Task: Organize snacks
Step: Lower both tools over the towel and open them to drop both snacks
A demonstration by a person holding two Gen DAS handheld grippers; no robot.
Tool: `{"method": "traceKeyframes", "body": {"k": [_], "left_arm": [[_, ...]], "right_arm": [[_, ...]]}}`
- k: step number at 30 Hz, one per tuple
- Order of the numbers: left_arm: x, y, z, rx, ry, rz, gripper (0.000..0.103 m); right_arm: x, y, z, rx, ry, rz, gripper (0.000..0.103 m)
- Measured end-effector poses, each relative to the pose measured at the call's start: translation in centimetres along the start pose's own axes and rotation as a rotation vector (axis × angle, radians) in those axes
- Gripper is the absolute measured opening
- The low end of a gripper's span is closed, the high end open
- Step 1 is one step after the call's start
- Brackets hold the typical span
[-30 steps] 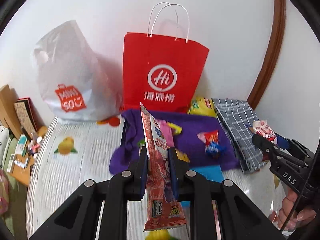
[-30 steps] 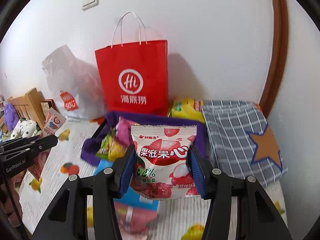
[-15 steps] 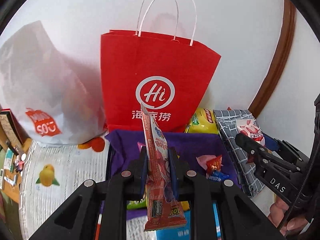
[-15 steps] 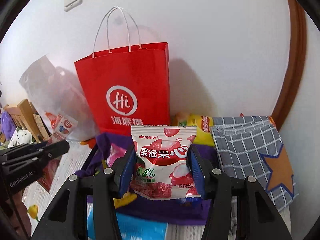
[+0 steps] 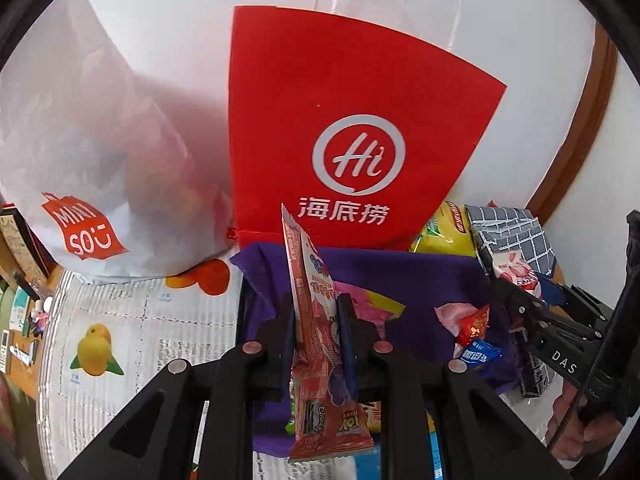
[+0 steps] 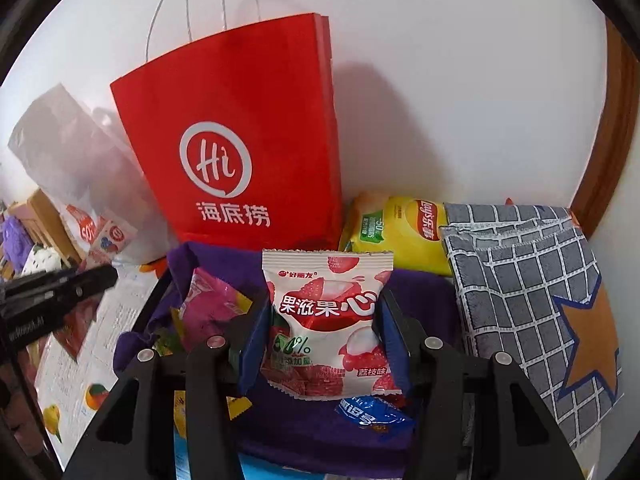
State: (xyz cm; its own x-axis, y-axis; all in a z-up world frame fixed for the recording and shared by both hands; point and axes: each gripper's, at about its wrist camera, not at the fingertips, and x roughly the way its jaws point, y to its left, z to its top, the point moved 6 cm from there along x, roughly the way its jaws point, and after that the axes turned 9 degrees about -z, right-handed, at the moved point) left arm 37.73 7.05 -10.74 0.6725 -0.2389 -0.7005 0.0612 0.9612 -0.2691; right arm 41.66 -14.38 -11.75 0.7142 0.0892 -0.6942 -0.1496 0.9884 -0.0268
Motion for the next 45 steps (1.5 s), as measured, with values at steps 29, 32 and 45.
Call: {"method": "traceKeyframes", "body": {"k": [29, 32, 45], "left_arm": [[2.5, -1.1, -1.0, 0.009, 0.075, -0.015, 0.019], [2.7, -1.2, -1.0, 0.009, 0.079, -0.019, 0.019], [4.2, -1.4, -1.7, -0.047, 0.12, -0.05, 0.019]], "right_arm": [[5.8, 1.4, -4.1, -0.138, 0.238, -0.001, 0.052], [6.3, 1.2, -4.4, -0.14, 0.258, -0.022, 0.053], [5.9, 1.4, -4.0, -0.146, 0.251, -0.019, 0.061]]}}
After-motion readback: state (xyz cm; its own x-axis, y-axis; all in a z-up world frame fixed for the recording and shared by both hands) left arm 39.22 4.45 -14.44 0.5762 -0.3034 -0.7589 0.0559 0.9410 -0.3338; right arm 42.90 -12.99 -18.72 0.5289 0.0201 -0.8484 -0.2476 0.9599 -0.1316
